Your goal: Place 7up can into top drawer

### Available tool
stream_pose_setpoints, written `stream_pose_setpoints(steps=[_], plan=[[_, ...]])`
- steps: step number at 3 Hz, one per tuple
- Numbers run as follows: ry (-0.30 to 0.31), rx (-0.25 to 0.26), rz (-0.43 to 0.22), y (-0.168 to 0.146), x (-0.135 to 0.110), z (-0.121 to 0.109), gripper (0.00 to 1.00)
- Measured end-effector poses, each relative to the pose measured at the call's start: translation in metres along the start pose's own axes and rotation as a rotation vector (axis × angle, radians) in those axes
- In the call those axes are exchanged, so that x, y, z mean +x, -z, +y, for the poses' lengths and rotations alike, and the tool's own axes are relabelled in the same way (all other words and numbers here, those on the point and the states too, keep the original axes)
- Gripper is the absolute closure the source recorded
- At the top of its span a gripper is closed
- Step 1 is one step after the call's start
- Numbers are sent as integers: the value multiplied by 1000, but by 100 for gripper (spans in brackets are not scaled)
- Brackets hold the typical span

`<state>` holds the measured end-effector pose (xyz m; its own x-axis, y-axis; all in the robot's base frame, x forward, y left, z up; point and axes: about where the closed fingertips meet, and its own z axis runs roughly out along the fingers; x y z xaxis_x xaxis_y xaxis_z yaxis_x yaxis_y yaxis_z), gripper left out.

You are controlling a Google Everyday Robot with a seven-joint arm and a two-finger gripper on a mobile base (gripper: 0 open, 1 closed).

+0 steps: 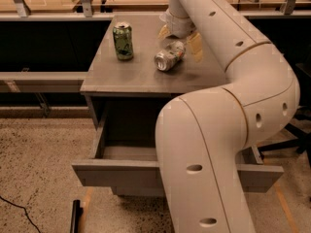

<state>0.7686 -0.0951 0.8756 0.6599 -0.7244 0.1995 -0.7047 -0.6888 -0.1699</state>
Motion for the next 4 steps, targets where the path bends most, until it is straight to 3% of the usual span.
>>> stream_pose_setpoints(steps=[3, 4], plan=[[4, 29, -59, -17, -5, -14, 85], [-149, 115, -177, 2, 4, 17, 100]])
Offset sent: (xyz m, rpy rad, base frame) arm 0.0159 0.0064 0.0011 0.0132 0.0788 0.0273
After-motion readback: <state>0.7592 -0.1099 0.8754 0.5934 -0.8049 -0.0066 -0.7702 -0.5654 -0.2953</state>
